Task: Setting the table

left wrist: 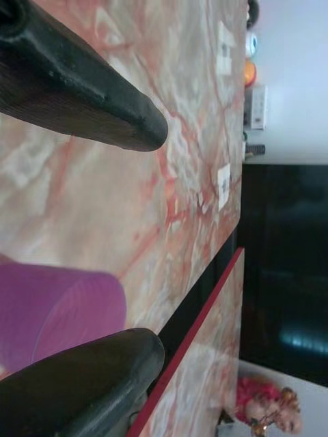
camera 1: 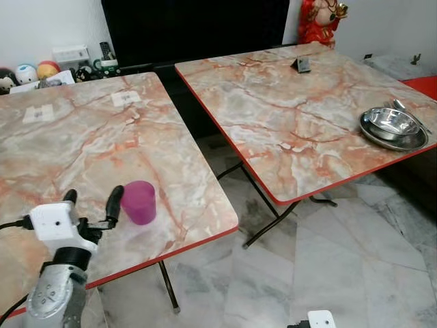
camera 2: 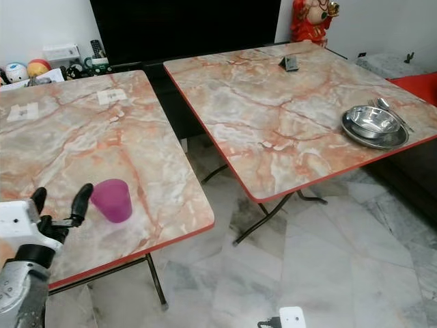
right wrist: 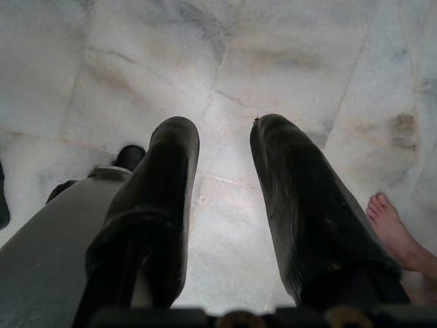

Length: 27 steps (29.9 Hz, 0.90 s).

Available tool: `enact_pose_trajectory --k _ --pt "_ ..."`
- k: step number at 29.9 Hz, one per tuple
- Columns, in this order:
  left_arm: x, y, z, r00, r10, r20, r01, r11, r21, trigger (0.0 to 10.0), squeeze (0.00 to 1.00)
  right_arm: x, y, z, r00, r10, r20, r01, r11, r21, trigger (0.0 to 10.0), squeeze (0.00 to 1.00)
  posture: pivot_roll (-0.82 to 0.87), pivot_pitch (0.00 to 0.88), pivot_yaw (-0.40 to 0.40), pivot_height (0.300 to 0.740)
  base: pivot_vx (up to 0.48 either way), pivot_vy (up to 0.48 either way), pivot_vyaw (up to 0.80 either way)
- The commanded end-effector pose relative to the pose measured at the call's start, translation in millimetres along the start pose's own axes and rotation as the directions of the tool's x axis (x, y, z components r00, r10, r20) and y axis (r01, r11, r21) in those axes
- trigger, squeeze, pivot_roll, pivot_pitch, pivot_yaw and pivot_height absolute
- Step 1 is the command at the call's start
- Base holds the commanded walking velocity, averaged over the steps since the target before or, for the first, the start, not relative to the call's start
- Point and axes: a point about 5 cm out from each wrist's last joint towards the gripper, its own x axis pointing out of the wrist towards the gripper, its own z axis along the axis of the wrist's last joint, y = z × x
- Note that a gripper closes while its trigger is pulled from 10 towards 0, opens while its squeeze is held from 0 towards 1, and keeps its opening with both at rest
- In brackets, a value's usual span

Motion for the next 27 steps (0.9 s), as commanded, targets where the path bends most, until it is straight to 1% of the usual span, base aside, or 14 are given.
enact_pose_trajectory --k 1,2,5,10,13,16,20,27 --pt "0.7 -5.8 8 0.998 -0.063 0.014 0.063 0.998 0.002 10.0 0.00 -0.5 -0.2 -3 1.000 -0.003 -0.015 0.003 1.000 0.002 10.0 0.00 0.08 0.107 -0.038 0.740 0.000 0.000 0.00" --pt "-2.4 -12.7 7 0.991 -0.135 -0.012 0.135 0.990 0.031 10.0 0.00 -0.5 -0.4 -3 1.000 -0.003 -0.015 0.003 1.000 0.001 10.0 0.00 0.08 0.107 -0.038 0.740 0.000 0.000 0.00" --pt "-8.2 -16.6 2 0.979 -0.198 -0.051 0.201 0.978 0.063 10.0 0.00 -0.5 -0.5 -3 1.000 -0.004 -0.014 0.004 1.000 0.001 10.0 0.00 0.08 0.108 -0.037 0.740 0.000 0.000 0.00" --pt "-18.3 -10.4 -7 0.971 -0.212 -0.107 0.223 0.969 0.105 10.0 0.00 -0.5 -0.7 -3 1.000 -0.005 -0.014 0.005 1.000 -0.002 10.0 0.00 0.08 0.108 -0.038 0.740 0.000 0.000 0.00" --pt "-26.8 -4.6 -14 0.969 -0.201 -0.146 0.218 0.969 0.113 10.0 0.00 -0.5 -0.9 -3 1.000 -0.004 -0.013 0.004 1.000 -0.006 10.0 0.00 0.08 0.109 -0.038 0.740 0.000 0.000 0.00" --pt "-30.3 -3.1 -17 0.967 -0.192 -0.166 0.213 0.970 0.119 10.0 0.00 -0.5 -1.2 -3 1.000 -0.004 -0.013 0.004 1.000 -0.009 10.0 0.00 0.08 0.109 -0.039 0.740 0.000 0.000 0.00" --pt "-34.6 -9.1 -25 0.949 -0.229 -0.215 0.261 0.956 0.134 10.0 0.00 -0.4 -1.1 -3 1.000 -0.001 -0.012 0.001 1.000 -0.015 10.0 0.00 0.08 0.109 -0.040 0.740 0.000 0.000 0.00" --pt "-34.1 -17.6 -37 0.928 -0.265 -0.260 0.311 0.938 0.152 10.0 0.00 -0.3 -0.6 -3 1.000 -0.001 -0.011 0.001 1.000 -0.016 10.0 0.00 0.08 0.108 -0.037 0.740 0.000 0.000 0.00"
